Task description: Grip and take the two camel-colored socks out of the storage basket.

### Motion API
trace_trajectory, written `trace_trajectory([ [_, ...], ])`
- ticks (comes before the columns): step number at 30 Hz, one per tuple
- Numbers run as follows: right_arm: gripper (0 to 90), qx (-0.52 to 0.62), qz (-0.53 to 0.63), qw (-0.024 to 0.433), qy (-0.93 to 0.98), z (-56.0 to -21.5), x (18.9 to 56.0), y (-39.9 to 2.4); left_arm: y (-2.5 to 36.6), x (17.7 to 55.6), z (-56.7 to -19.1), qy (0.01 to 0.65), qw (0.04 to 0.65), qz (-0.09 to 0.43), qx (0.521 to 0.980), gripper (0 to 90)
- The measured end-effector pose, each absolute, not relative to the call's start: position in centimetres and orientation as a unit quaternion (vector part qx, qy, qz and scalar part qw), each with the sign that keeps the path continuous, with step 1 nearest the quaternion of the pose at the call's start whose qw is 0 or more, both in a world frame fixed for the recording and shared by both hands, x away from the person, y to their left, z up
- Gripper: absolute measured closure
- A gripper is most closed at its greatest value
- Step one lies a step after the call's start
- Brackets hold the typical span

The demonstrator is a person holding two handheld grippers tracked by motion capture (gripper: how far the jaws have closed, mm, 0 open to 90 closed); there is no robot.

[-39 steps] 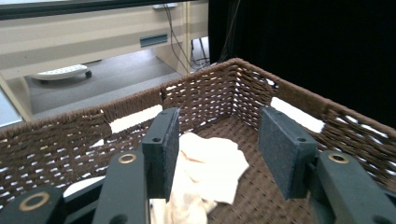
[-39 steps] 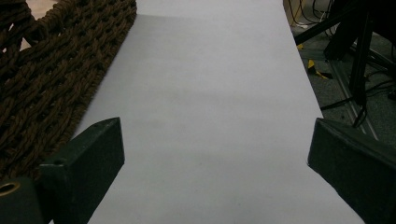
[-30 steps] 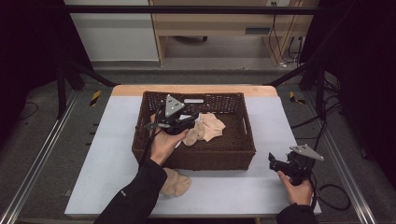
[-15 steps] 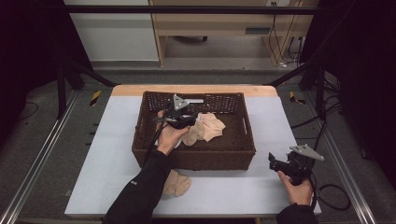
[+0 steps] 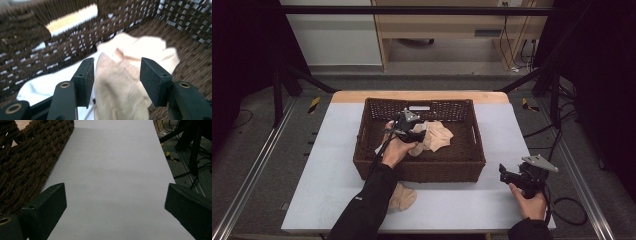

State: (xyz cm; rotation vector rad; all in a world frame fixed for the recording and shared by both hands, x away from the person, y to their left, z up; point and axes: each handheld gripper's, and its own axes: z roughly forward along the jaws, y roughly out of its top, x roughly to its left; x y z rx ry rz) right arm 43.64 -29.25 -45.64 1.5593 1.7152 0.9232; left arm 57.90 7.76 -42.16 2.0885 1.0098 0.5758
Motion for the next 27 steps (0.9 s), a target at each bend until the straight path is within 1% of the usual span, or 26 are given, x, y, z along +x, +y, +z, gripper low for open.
trace_trajectory([
  [7, 4.3, 0.595, 0.349, 0.319, 0.65, -45.6, 43.7, -29.3, 7.8, 58.4, -43.1, 0.395, 0.348, 0.202, 0.826, 41.4],
  [11, 4.3, 0.595, 0.345, 0.319, 0.653, -45.8, 43.8, -29.2, 7.9, 58.5, -43.3, 0.394, 0.332, 0.2, 0.833, 43.3],
  [15, 4.4, 0.596, 0.344, 0.317, 0.653, -45.8, 43.8, -29.2, 8.0, 58.6, -43.5, 0.401, 0.323, 0.188, 0.836, 49.8],
  [20, 4.4, 0.595, 0.345, 0.319, 0.652, -45.8, 43.8, -29.3, 8.0, 58.6, -43.7, 0.421, 0.305, 0.16, 0.839, 63.1],
  [25, 4.4, 0.594, 0.346, 0.319, 0.653, -45.8, 43.8, -29.3, 8.0, 58.5, -43.6, 0.426, 0.293, 0.148, 0.843, 78.2],
  [27, 4.4, 0.594, 0.345, 0.319, 0.653, -45.8, 43.8, -29.3, 8.0, 58.4, -43.4, 0.429, 0.296, 0.14, 0.842, 80.9],
])
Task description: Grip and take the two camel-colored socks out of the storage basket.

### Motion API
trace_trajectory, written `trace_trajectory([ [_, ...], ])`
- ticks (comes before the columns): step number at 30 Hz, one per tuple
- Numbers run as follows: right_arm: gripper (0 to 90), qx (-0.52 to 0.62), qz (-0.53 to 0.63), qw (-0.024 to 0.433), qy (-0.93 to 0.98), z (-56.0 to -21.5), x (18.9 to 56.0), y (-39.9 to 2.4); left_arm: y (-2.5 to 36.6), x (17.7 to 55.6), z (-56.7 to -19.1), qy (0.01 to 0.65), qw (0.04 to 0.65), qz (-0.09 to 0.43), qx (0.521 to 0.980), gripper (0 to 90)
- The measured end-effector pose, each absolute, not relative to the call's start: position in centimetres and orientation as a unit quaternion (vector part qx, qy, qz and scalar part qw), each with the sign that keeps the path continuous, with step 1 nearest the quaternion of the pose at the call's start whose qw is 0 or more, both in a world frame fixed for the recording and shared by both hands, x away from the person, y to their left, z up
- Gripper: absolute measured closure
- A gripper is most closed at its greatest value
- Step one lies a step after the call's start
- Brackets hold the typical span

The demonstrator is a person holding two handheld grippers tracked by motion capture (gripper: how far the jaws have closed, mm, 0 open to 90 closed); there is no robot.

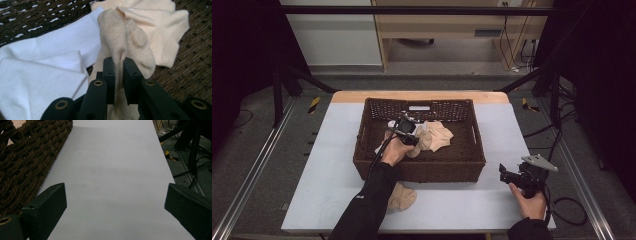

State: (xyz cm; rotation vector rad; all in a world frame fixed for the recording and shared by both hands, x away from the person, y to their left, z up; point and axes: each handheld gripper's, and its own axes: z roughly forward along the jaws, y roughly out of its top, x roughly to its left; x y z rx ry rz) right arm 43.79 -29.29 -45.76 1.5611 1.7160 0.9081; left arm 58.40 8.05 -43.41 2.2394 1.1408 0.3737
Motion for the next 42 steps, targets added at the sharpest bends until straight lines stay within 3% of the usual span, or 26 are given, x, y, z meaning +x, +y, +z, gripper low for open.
trace_trajectory([
  [25, 4.4, 0.597, 0.345, 0.321, 0.649, -45.7, 43.8, -29.4, 9.2, 56.2, -39.6, 0.376, 0.489, 0.208, 0.759, 83.5],
  [42, 4.4, 0.599, 0.345, 0.324, 0.646, -45.6, 43.7, -29.5, 11.7, 51.8, -34.7, 0.329, 0.58, 0.233, 0.708, 83.5],
])
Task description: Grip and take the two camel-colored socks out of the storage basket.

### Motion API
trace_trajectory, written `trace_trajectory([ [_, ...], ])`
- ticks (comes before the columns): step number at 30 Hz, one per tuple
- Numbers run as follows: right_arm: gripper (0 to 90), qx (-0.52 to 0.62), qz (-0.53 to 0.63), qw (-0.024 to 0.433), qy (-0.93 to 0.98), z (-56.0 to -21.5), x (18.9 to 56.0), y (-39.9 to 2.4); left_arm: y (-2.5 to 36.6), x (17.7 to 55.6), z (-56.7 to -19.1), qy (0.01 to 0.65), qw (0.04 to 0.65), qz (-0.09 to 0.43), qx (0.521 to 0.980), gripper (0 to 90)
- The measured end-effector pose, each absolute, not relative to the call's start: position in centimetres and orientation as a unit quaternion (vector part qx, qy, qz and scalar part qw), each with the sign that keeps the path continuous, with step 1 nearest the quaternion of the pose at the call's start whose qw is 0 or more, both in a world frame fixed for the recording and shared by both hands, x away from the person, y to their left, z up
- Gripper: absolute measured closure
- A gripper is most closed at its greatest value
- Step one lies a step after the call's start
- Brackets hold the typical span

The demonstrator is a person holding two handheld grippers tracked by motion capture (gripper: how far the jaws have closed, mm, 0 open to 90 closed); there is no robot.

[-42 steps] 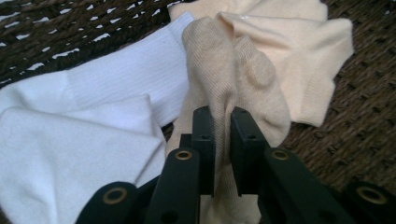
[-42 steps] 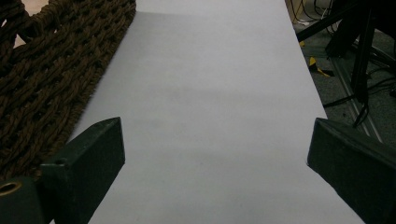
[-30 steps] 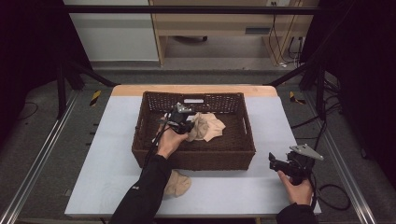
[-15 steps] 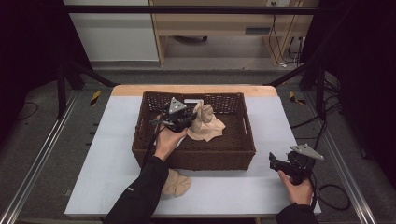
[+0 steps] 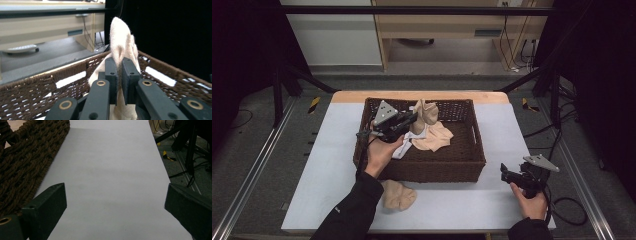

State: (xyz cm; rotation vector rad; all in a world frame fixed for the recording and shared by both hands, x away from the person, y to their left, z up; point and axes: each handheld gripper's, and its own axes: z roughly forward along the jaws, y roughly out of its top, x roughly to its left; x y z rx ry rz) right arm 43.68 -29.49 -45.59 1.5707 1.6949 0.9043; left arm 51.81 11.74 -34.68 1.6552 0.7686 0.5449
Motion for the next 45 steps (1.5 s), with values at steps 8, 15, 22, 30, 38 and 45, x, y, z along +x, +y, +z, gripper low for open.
trace_trajectory([
  [8, 4.5, 0.598, 0.344, 0.326, 0.646, -45.5, 43.6, -29.5, 12.4, 48.5, -33.3, 0.298, 0.595, 0.23, 0.71, 83.5],
  [15, 4.5, 0.599, 0.344, 0.328, 0.644, -45.5, 43.5, -29.5, 13.7, 45.7, -32.6, 0.278, 0.605, 0.221, 0.713, 83.5],
  [22, 4.5, 0.601, 0.343, 0.33, 0.643, -45.5, 43.4, -29.7, 15.0, 43.3, -32.9, 0.267, 0.607, 0.218, 0.716, 83.5],
  [30, 4.5, 0.6, 0.342, 0.331, 0.643, -45.5, 43.3, -29.7, 16.1, 41.7, -33.4, 0.258, 0.613, 0.216, 0.715, 83.4],
  [38, 4.5, 0.598, 0.343, 0.33, 0.644, -45.4, 43.3, -29.7, 16.6, 40.5, -34.7, 0.256, 0.606, 0.2, 0.726, 83.4],
  [45, 4.6, 0.598, 0.345, 0.328, 0.645, -45.4, 43.2, -29.7, 16.2, 39.6, -35.9, 0.254, 0.591, 0.186, 0.743, 83.4],
])
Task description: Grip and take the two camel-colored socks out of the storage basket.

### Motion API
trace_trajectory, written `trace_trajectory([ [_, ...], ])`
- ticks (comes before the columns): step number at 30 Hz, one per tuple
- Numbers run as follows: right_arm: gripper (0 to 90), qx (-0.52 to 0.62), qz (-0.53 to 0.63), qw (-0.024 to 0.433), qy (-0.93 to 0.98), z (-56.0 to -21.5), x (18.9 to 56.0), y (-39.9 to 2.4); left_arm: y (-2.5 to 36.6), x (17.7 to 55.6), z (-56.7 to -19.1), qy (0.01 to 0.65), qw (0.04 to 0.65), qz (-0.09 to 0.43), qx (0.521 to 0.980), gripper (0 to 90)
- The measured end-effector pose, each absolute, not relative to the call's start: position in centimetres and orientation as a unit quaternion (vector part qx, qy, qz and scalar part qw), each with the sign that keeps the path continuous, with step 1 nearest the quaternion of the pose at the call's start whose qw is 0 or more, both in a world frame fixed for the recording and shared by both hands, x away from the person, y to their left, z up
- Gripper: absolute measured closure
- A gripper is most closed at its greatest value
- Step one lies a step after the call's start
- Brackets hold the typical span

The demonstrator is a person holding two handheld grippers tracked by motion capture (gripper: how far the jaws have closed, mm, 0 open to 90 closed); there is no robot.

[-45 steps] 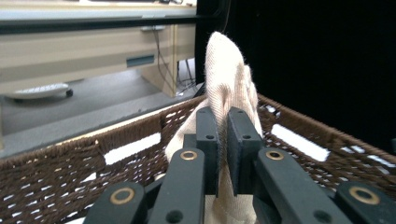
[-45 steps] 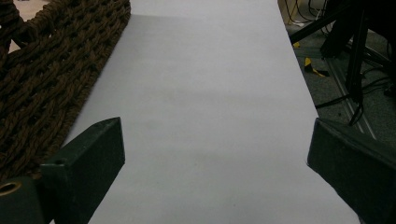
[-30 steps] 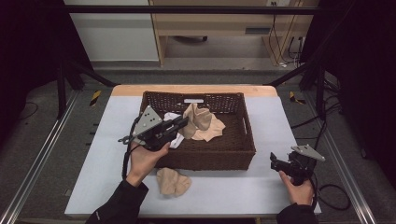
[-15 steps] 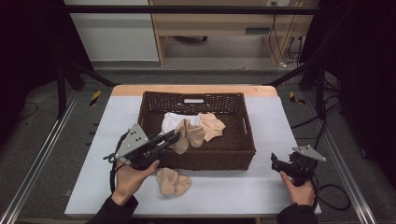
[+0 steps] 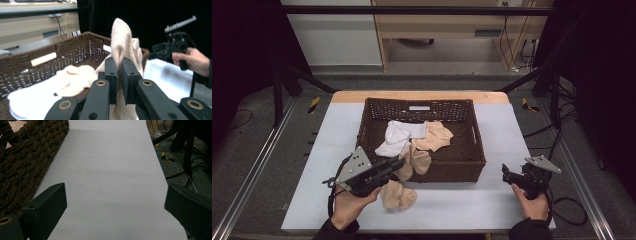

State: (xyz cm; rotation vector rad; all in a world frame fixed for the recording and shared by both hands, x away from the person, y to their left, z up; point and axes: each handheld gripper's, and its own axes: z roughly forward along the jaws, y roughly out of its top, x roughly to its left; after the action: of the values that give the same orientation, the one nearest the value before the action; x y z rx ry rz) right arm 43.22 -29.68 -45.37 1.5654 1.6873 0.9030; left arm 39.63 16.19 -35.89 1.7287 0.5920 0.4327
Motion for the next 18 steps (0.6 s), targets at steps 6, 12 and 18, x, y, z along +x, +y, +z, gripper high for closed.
trace_trajectory([
  [6, 4.6, 0.597, 0.346, 0.328, 0.645, -45.3, 43.2, -29.6, 15.5, 38.7, -37.4, 0.248, 0.572, 0.172, 0.763, 83.5],
  [12, 4.6, 0.596, 0.346, 0.328, 0.646, -45.3, 43.2, -29.6, 14.7, 38.5, -39.2, 0.246, 0.549, 0.158, 0.783, 83.4],
  [18, 4.6, 0.596, 0.347, 0.328, 0.646, -45.3, 43.2, -29.6, 13.8, 38.9, -41.2, 0.251, 0.52, 0.14, 0.805, 83.4],
])
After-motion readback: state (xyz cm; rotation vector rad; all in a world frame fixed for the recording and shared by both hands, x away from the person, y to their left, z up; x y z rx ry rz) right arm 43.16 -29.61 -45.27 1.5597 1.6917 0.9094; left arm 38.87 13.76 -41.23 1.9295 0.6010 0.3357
